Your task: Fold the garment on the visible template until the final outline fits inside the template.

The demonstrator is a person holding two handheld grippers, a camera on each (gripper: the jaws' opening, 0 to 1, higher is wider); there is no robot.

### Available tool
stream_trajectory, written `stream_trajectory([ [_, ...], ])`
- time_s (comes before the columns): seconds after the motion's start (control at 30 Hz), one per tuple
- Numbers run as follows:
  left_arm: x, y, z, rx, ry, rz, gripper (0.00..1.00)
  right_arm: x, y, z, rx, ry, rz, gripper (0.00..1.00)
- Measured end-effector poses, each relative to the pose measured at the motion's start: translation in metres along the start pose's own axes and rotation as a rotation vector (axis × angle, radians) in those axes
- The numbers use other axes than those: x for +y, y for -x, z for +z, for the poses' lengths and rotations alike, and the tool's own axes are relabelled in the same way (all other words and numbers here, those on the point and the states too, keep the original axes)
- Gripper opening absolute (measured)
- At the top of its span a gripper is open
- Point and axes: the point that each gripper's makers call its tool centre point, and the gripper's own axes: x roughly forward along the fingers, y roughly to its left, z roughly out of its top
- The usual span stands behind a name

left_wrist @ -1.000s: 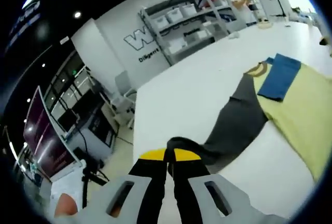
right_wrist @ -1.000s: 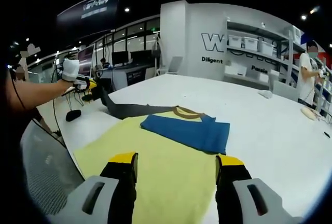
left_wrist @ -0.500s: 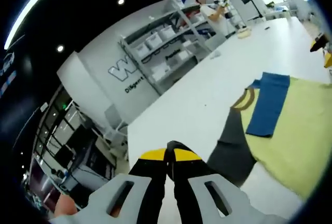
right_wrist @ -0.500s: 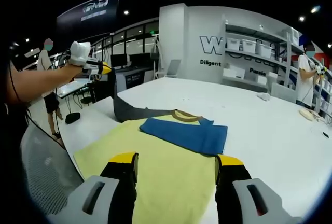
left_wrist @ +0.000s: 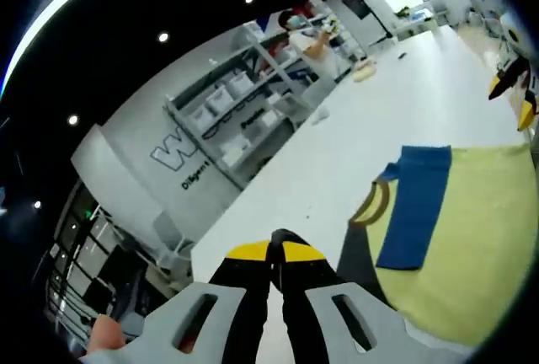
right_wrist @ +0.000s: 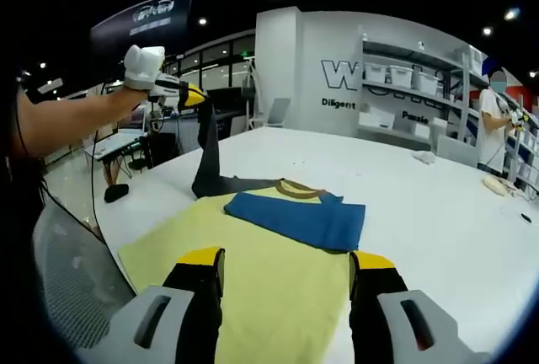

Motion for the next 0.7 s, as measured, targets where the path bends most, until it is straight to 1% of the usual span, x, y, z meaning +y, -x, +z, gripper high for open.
stream_trajectory([
  [0.03,-0.005,-0.002,0.009,-0.018,-0.004,-0.013,0.02,0.0,0.0,0.0,0.0,-0.001,-0.001,0.61],
  [0.13,-0.014,-0.006,0.025,-0.049,-0.015,-0.034,0.02,0.0,0.0,-0.001,0.0,-0.001,-0.003,0.6],
  [0.2,-0.019,-0.009,0.035,-0.067,-0.018,-0.044,0.02,0.0,0.0,-0.001,0.0,0.0,-0.003,0.6],
  [0.23,-0.021,-0.01,0.037,-0.07,-0.02,-0.047,0.02,0.0,0.0,-0.001,0.0,0.0,-0.003,0.6],
  [0.33,-0.033,-0.015,0.049,-0.091,-0.025,-0.072,0.02,-0.001,0.001,0.0,-0.003,-0.001,-0.006,0.6],
  [0.53,-0.057,-0.019,0.066,-0.119,-0.04,-0.118,0.02,-0.001,0.002,0.0,-0.004,-0.001,-0.006,0.6],
  [0.7,-0.077,-0.024,0.074,-0.13,-0.045,-0.152,0.02,-0.001,0.002,0.0,-0.006,0.003,-0.006,0.6],
])
